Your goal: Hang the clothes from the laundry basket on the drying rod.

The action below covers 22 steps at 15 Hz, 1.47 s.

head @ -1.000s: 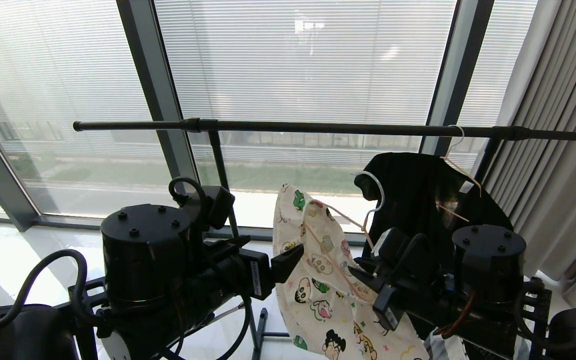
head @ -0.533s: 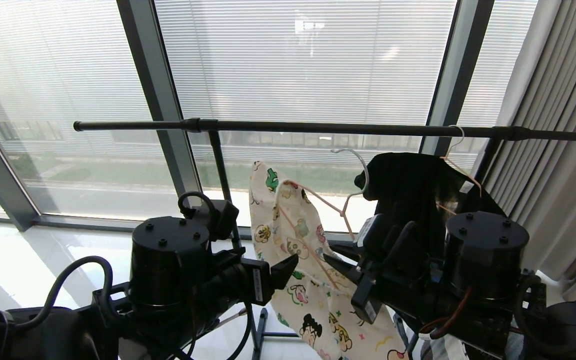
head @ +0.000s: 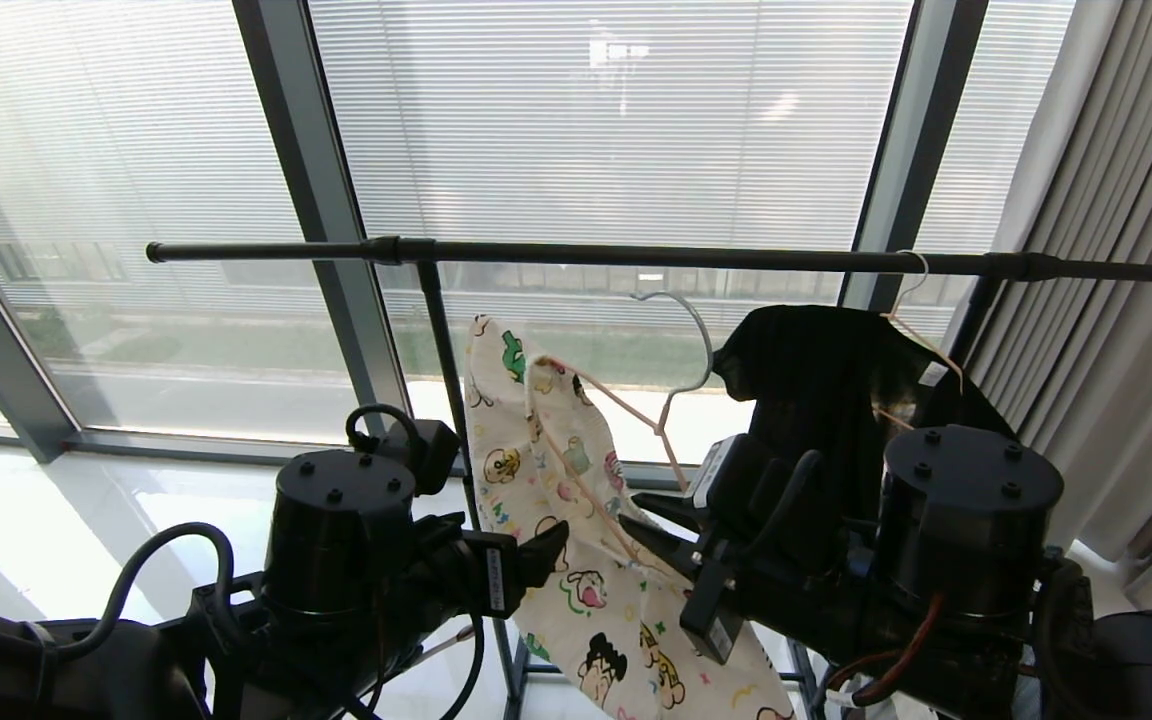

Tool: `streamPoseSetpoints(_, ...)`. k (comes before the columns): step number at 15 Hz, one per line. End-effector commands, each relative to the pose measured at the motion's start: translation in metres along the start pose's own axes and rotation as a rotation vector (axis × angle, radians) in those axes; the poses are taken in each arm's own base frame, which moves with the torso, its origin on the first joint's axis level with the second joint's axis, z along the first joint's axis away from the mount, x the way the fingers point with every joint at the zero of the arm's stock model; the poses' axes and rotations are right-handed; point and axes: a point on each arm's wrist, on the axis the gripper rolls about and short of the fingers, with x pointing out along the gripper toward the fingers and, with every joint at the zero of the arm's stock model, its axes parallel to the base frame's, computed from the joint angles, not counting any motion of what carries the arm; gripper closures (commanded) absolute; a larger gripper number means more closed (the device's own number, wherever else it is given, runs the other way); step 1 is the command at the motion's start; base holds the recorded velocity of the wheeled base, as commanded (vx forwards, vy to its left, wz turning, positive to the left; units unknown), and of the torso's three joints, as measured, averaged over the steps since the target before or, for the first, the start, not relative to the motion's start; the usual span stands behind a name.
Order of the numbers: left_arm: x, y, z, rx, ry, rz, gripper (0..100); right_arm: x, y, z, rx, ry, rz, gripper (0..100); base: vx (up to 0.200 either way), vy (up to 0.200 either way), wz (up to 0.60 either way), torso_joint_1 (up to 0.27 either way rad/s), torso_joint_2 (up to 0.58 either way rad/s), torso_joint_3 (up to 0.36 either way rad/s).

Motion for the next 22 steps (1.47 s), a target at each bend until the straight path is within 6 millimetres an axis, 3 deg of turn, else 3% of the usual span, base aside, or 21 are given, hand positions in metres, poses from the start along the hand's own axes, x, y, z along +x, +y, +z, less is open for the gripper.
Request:
streamPoseSetpoints(1, -0.008, -0.001, 0.006, -0.03, -0.031, -0.021, 0, 0.001, 0.002, 0.001, -0.001, -0.002, 0.003, 100, 0.0, 0.0, 0.0, 0.0, 0.0, 0.0)
streamPoseSetpoints(5, -0.024, -0.005, 0.014, -0.079, -0.067, -0.093, 0, 0.001, 0.003, 0.002, -0.002, -0.005, 0.007, 100, 0.0, 0.0, 0.0, 0.0, 0.0, 0.0)
streamPoseSetpoints(10, -0.011, -0.001, -0.005, -0.03, 0.019, -0.046, 0, -0.001, 0.012, 0.008, -0.008, -0.027, 0.038, 100, 0.0, 0.0, 0.0, 0.0, 0.0, 0.0)
streamPoseSetpoints(16, -0.006, 0.006, -0.008, -0.027, 0.03, 0.002, 0, -0.001, 0.012, 0.012, -0.009, -0.042, 0.033, 100, 0.0, 0.0, 0.0, 0.0, 0.0, 0.0)
streamPoseSetpoints(17, -0.006, 0.006, -0.008, -0.015, 0.03, 0.002, 100, -0.001, 0.012, 0.012, -0.009, -0.042, 0.033, 100, 0.0, 0.0, 0.0, 0.0, 0.0, 0.0)
streamPoseSetpoints(22, -0.012, 0.007, -0.013, 0.153, 0.021, 0.049, 100, 0.001, 0.014, -0.001, -0.01, 0.042, -0.005, 100, 0.0, 0.0, 0.0, 0.0, 0.0, 0.0)
